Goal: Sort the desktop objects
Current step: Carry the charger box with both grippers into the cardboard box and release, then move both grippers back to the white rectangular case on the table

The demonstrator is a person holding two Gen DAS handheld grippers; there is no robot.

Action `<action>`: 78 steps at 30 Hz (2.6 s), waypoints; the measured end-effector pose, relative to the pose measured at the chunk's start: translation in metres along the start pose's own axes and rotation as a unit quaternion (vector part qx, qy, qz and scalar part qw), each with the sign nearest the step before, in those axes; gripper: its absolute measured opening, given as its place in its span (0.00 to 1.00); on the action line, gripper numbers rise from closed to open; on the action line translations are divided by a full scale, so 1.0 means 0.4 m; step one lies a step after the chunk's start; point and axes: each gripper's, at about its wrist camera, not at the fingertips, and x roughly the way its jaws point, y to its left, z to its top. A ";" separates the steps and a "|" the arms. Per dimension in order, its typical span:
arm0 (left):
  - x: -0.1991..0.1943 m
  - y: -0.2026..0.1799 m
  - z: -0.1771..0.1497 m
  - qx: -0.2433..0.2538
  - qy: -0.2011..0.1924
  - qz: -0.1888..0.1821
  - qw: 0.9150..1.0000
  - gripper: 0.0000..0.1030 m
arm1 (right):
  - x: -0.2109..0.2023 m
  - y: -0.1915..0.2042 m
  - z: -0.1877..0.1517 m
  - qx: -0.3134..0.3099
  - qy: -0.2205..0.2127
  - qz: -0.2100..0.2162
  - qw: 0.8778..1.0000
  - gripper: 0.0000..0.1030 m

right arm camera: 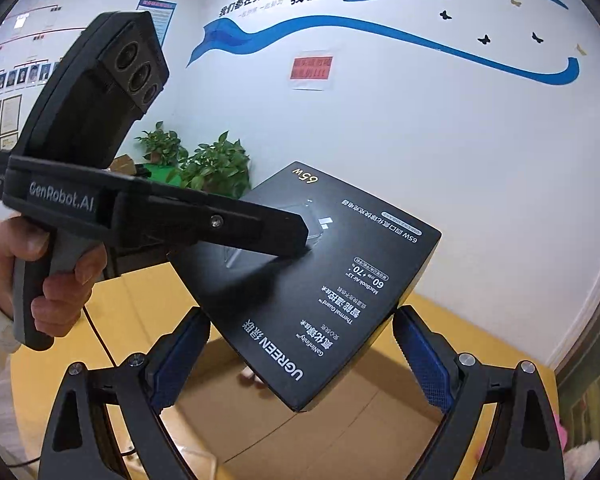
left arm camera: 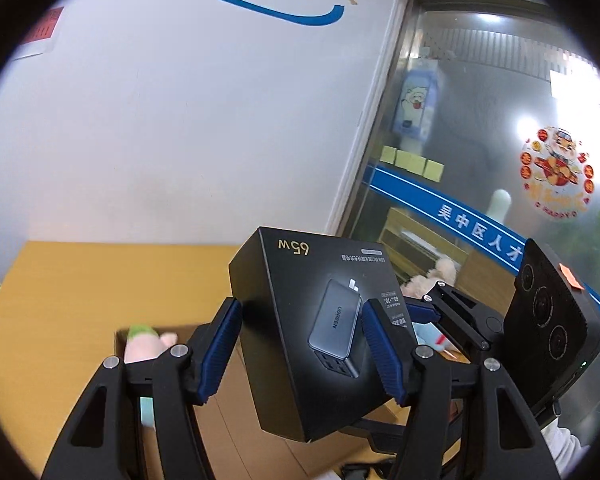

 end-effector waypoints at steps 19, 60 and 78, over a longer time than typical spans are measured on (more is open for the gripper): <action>0.532 0.312 -0.139 -0.106 0.155 0.009 0.982 0.60 | 0.482 -0.304 -0.259 0.084 0.160 0.064 0.982 0.91; 0.036 0.054 -0.121 0.033 0.037 0.162 0.985 0.79 | 0.271 -0.237 -0.291 0.157 0.144 -0.016 0.977 1.00; -0.145 0.035 -0.664 -0.036 0.126 0.200 0.971 0.79 | -0.065 0.010 -0.669 0.230 0.226 -0.041 0.946 1.00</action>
